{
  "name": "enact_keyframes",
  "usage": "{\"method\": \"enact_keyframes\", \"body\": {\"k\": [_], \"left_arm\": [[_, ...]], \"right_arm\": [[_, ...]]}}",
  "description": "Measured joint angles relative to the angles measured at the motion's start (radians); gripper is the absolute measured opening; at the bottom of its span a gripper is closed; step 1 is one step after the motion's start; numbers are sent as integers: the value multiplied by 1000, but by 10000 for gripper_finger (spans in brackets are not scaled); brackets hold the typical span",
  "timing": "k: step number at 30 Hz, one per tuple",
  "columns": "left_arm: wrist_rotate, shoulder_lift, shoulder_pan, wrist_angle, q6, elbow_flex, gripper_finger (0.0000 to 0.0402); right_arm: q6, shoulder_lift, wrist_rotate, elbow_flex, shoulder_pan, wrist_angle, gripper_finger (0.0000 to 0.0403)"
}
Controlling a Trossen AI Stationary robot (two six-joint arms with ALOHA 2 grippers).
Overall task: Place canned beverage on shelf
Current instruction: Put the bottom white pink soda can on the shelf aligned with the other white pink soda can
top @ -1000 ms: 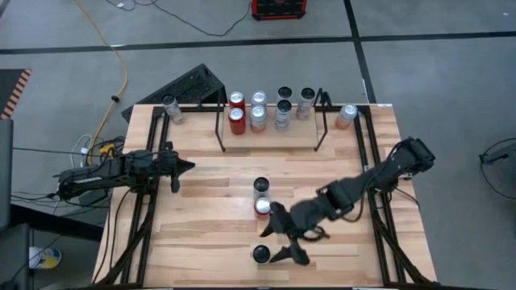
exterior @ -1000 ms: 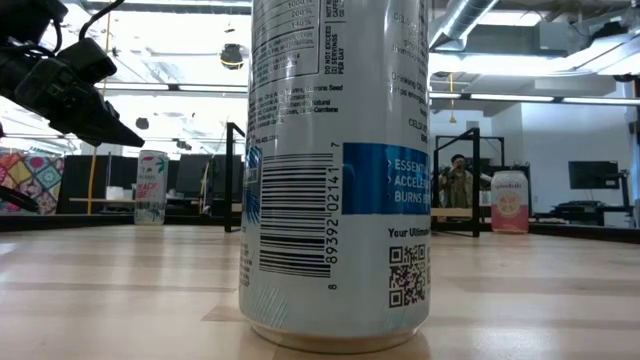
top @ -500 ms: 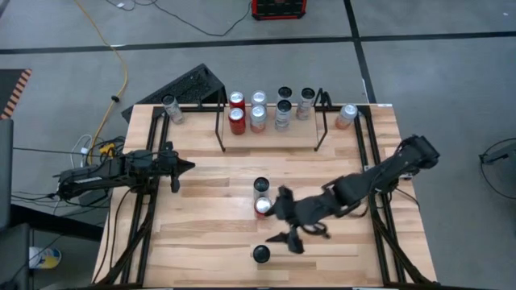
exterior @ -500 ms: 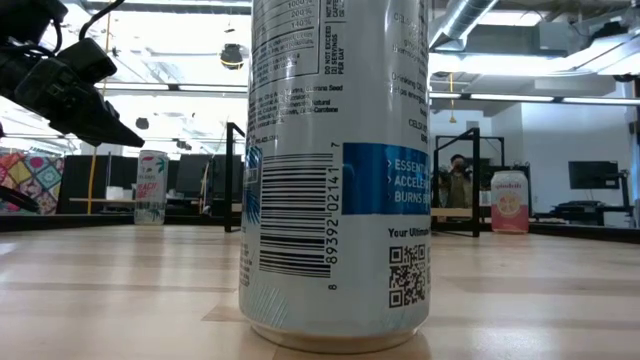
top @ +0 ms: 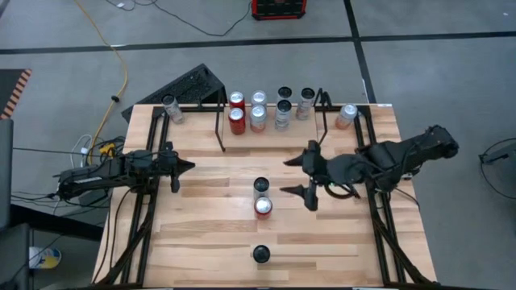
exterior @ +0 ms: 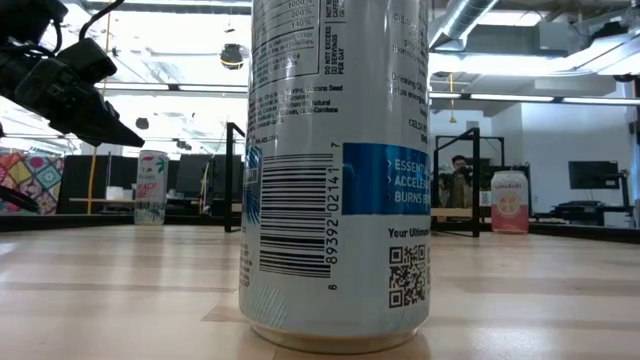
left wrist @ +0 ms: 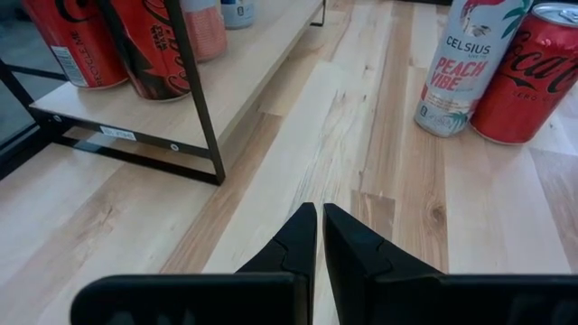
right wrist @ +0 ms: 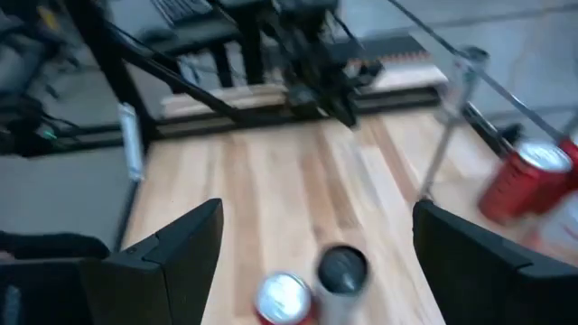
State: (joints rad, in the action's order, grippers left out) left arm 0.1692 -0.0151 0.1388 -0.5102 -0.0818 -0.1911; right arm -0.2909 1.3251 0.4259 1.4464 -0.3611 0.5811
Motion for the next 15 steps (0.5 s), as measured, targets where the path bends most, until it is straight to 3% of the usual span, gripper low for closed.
{"method": "enact_keyframes", "body": {"k": [5, 15], "left_arm": [[0, 0, 0, 0, 0, 0, 11], [0, 0, 0, 0, 0, 0, 11]], "right_arm": [[-30, 55, -48, 0, 99, 88, 333], [15, 262, -148, 0, 189, -17, 332]]}}
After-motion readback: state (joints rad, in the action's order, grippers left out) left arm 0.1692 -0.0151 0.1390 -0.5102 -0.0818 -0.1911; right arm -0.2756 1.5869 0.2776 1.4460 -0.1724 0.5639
